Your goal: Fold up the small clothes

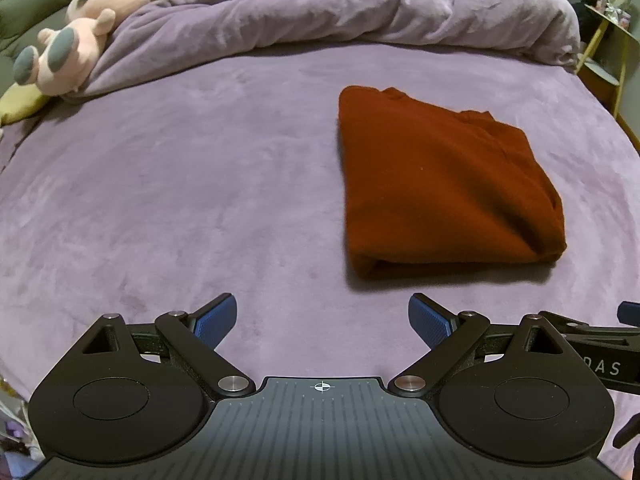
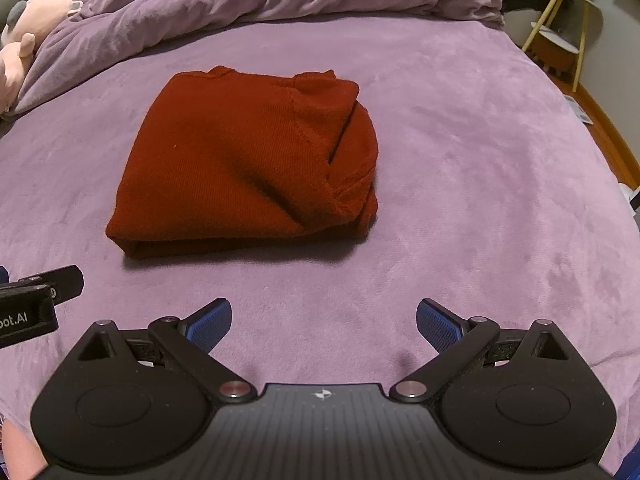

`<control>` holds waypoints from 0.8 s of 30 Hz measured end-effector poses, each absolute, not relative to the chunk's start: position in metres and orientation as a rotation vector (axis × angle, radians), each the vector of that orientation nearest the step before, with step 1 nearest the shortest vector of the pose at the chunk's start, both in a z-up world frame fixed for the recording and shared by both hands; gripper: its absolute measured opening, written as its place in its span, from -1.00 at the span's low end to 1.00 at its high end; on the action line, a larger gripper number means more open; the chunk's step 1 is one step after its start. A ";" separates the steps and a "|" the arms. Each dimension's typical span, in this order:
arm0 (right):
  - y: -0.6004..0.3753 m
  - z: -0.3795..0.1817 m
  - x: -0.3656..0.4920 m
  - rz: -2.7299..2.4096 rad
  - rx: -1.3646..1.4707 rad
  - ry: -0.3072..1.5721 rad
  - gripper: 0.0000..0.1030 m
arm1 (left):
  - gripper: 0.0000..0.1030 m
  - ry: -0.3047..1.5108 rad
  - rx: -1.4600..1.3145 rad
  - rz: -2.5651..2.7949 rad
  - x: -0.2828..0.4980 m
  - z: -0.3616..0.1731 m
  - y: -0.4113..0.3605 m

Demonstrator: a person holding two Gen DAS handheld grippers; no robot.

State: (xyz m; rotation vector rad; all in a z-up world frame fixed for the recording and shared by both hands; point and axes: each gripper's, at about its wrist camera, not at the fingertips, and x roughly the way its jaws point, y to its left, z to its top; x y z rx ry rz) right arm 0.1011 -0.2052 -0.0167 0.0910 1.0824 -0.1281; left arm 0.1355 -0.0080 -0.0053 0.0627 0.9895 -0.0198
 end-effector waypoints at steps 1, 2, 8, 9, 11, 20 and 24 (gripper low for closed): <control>-0.205 -0.016 0.101 -0.127 0.089 1.081 0.92 | 0.87 0.989 0.063 -0.020 0.135 -0.005 -0.008; -0.204 -0.016 0.101 -0.127 0.088 1.080 0.92 | 0.87 0.990 0.064 -0.020 0.135 -0.005 -0.008; -0.204 -0.016 0.100 -0.131 0.089 1.078 0.92 | 0.87 0.987 0.066 -0.026 0.135 -0.004 -0.008; -0.204 -0.016 0.100 -0.132 0.090 1.078 0.92 | 0.87 0.987 0.068 -0.026 0.135 -0.004 -0.008; -0.204 -0.017 0.100 -0.135 0.093 1.079 0.92 | 0.87 0.988 0.071 -0.028 0.135 -0.004 -0.009; -0.206 -0.017 0.101 -0.133 0.098 1.081 0.92 | 0.87 0.990 0.073 -0.028 0.135 -0.004 -0.009; -0.207 -0.017 0.101 -0.132 0.097 1.080 0.92 | 0.87 0.992 0.070 -0.030 0.135 -0.004 -0.009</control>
